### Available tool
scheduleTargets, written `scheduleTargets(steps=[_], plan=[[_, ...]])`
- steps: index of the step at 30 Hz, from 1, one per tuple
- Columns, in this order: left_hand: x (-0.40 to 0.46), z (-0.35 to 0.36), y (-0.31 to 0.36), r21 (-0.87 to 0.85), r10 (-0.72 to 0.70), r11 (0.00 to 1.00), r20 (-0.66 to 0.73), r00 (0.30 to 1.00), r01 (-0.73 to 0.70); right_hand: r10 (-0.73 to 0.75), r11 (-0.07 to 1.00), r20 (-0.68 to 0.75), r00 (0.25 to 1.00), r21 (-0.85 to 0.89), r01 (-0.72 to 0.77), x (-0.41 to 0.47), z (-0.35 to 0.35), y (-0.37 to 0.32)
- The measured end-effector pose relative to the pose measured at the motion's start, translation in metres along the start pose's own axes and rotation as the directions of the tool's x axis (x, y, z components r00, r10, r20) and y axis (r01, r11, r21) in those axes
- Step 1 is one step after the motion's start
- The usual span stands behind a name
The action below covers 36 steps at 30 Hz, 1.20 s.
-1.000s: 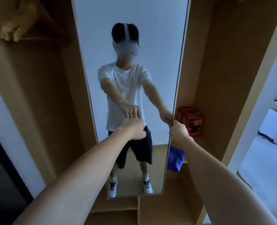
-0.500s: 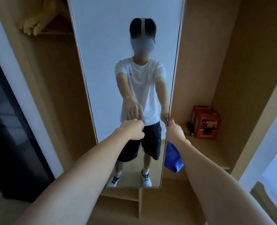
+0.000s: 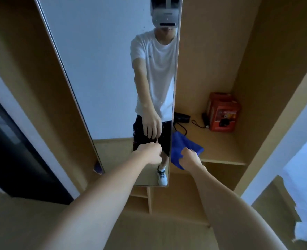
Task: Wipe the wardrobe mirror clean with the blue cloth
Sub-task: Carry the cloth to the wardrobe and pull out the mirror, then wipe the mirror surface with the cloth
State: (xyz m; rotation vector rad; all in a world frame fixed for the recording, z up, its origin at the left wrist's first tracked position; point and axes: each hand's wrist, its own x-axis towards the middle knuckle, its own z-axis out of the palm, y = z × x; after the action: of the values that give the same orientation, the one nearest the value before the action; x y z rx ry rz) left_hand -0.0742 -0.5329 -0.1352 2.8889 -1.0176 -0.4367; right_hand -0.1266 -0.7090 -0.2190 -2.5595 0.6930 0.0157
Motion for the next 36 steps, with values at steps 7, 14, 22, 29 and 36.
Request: scheduleTargets(steps=[7,14,22,29,36], plan=[[0.026,0.049,0.014,0.035,-0.019,0.999,0.095,0.995,0.016,-0.019,0.999,-0.014,1.0,-0.046,0.019,0.018,0.032,0.023],[0.049,0.077,0.009,0.032,-0.036,0.999,0.183,0.983,0.031,-0.017,0.991,-0.037,0.999,-0.137,0.012,0.039,0.059,0.031],[0.067,0.097,0.007,0.028,-0.071,0.997,0.219,0.973,0.066,0.009,0.91,-0.064,0.998,-0.413,-0.035,0.053,0.073,0.029],[0.063,0.098,0.004,0.027,-0.079,0.997,0.238,0.968,0.075,0.019,0.904,-0.059,0.998,-0.426,-0.042,0.055,0.071,0.022],[0.058,0.089,0.006,0.011,-0.054,0.999,0.191,0.98,0.053,0.199,0.977,-0.018,0.98,0.077,-0.197,0.044,0.064,0.019]])
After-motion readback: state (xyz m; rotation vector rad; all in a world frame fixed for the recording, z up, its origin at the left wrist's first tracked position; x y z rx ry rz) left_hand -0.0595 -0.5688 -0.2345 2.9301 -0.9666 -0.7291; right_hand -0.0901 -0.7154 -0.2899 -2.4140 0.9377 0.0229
